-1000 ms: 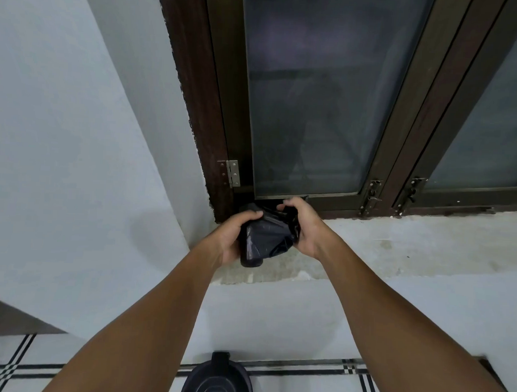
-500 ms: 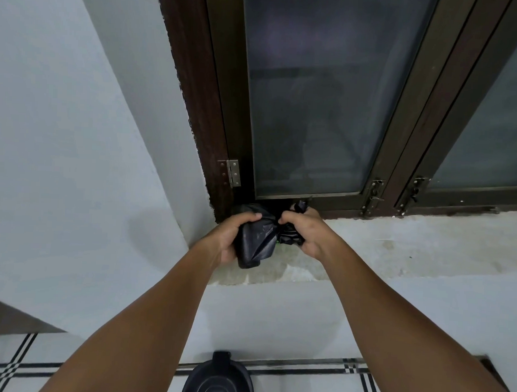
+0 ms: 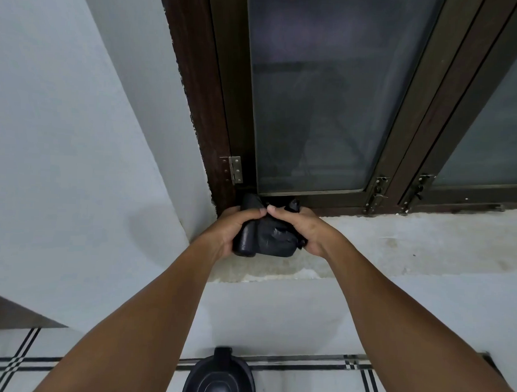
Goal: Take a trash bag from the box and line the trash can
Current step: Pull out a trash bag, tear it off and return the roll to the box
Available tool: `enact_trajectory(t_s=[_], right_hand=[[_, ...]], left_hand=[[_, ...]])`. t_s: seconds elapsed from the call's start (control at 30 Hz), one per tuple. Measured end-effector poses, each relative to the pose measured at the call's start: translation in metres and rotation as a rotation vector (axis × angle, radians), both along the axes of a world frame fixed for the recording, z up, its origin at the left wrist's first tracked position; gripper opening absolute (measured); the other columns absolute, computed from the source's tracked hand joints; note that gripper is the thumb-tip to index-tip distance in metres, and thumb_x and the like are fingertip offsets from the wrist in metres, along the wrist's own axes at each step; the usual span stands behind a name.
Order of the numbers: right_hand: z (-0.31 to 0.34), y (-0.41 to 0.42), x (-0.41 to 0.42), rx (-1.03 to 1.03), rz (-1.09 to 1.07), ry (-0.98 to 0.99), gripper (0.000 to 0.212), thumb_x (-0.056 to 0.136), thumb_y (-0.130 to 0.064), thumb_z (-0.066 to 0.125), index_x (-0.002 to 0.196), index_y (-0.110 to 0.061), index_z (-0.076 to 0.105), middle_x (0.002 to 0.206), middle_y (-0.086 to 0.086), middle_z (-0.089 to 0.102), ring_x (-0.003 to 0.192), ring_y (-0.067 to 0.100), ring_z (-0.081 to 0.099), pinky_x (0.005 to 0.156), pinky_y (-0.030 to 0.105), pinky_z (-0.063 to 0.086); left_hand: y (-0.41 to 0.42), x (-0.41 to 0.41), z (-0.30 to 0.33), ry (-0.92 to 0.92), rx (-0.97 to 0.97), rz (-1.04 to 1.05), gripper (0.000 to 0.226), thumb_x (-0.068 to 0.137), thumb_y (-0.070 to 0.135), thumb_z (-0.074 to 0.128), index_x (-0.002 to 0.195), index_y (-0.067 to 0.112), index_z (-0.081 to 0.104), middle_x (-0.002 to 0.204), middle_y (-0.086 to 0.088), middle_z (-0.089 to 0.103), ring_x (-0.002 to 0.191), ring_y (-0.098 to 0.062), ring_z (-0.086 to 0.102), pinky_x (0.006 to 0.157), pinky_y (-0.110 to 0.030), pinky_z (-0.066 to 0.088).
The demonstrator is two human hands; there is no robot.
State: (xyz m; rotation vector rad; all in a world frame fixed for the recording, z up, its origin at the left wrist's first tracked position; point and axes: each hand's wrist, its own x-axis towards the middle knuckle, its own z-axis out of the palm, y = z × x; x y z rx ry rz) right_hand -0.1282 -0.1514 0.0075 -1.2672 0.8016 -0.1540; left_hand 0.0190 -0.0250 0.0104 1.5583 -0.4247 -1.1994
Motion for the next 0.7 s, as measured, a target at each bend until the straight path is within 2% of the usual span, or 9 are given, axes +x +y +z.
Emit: enact_trajectory(t_s=[0.07, 0.17, 0.23, 0.33, 0.4, 0.5, 0.6, 0.67, 0.7], right_hand=[[-0.001, -0.0002, -0.0006, -0.049, 0.026, 0.031, 0.055, 0.069, -0.047, 0.093, 0.111, -0.014, 0.078, 0.108, 0.008, 0.08, 0.106, 0.026, 0.075, 0.101, 0.043, 0.057], [0.0018, 0.002, 0.0009, -0.12, 0.002, 0.039, 0.025, 0.078, -0.032, 0.089, 0.094, -0.015, 0.081, 0.099, 0.007, 0.081, 0.1, 0.026, 0.076, 0.095, 0.037, 0.058], [0.0049, 0.0038, 0.0031, -0.125, -0.051, 0.027, 0.022, 0.082, -0.028, 0.085, 0.097, -0.014, 0.077, 0.098, 0.008, 0.081, 0.098, 0.026, 0.076, 0.094, 0.039, 0.059], [0.007, 0.0065, 0.0061, -0.075, -0.168, 0.016, 0.022, 0.085, -0.025, 0.077, 0.1, -0.015, 0.064, 0.104, 0.012, 0.075, 0.101, 0.029, 0.073, 0.094, 0.043, 0.057], [0.0066, 0.0066, 0.0059, -0.045, -0.241, 0.009, 0.018, 0.087, -0.021, 0.071, 0.099, -0.015, 0.059, 0.104, 0.012, 0.071, 0.099, 0.031, 0.069, 0.085, 0.042, 0.054], [0.0036, 0.0049, 0.0057, -0.019, -0.283, -0.017, 0.01, 0.087, -0.011, 0.065, 0.097, -0.01, 0.062, 0.097, 0.015, 0.066, 0.089, 0.031, 0.064, 0.072, 0.038, 0.048], [0.0016, -0.0006, 0.0062, 0.021, -0.315, -0.039, 0.018, 0.089, -0.004, 0.055, 0.104, -0.007, 0.063, 0.101, 0.017, 0.064, 0.087, 0.031, 0.062, 0.07, 0.037, 0.049], [0.0034, -0.0028, 0.0061, 0.059, -0.32, -0.03, 0.026, 0.094, -0.008, 0.049, 0.115, -0.006, 0.065, 0.1, 0.016, 0.067, 0.076, 0.027, 0.063, 0.056, 0.03, 0.05], [0.0048, -0.0031, 0.006, 0.069, -0.294, -0.023, 0.025, 0.097, -0.015, 0.053, 0.116, -0.006, 0.066, 0.097, 0.015, 0.069, 0.072, 0.025, 0.065, 0.051, 0.028, 0.049]], left_hand=[[0.0028, 0.0024, -0.0013, -0.008, 0.047, -0.015, 0.05, 0.077, 0.041, 0.085, 0.12, 0.019, 0.07, 0.109, -0.011, 0.078, 0.1, -0.033, 0.074, 0.073, -0.044, 0.061], [0.0026, 0.003, -0.0065, 0.079, 0.008, 0.016, 0.047, 0.081, 0.031, 0.083, 0.123, 0.013, 0.07, 0.116, -0.014, 0.076, 0.107, -0.032, 0.073, 0.084, -0.04, 0.059], [0.0015, 0.0008, -0.0065, 0.127, -0.027, 0.05, 0.04, 0.087, 0.026, 0.078, 0.123, 0.01, 0.071, 0.118, -0.015, 0.075, 0.11, -0.032, 0.071, 0.092, -0.039, 0.057], [0.0016, -0.0026, -0.0031, 0.157, -0.035, 0.064, 0.033, 0.091, 0.028, 0.071, 0.119, 0.012, 0.07, 0.113, -0.015, 0.076, 0.104, -0.031, 0.07, 0.093, -0.04, 0.056], [0.0013, -0.0037, -0.0007, 0.206, -0.05, 0.062, 0.029, 0.09, 0.024, 0.06, 0.116, 0.012, 0.067, 0.107, -0.015, 0.073, 0.098, -0.031, 0.067, 0.09, -0.041, 0.053], [-0.0002, -0.0052, -0.0001, 0.228, -0.059, 0.042, 0.031, 0.085, 0.012, 0.049, 0.112, 0.009, 0.063, 0.102, -0.015, 0.069, 0.095, -0.03, 0.064, 0.085, -0.04, 0.053], [-0.0049, -0.0028, -0.0063, 0.135, -0.08, 0.01, 0.039, 0.085, 0.009, 0.066, 0.124, 0.007, 0.064, 0.117, -0.016, 0.073, 0.107, -0.033, 0.069, 0.093, -0.046, 0.057], [-0.0059, -0.0023, -0.009, 0.084, -0.066, 0.017, 0.05, 0.081, 0.017, 0.082, 0.127, 0.011, 0.065, 0.118, -0.014, 0.075, 0.11, -0.032, 0.071, 0.093, -0.046, 0.059], [-0.0063, -0.0021, -0.01, 0.073, -0.057, 0.014, 0.054, 0.078, 0.021, 0.085, 0.127, 0.012, 0.065, 0.116, -0.013, 0.076, 0.108, -0.032, 0.073, 0.09, -0.045, 0.06]])
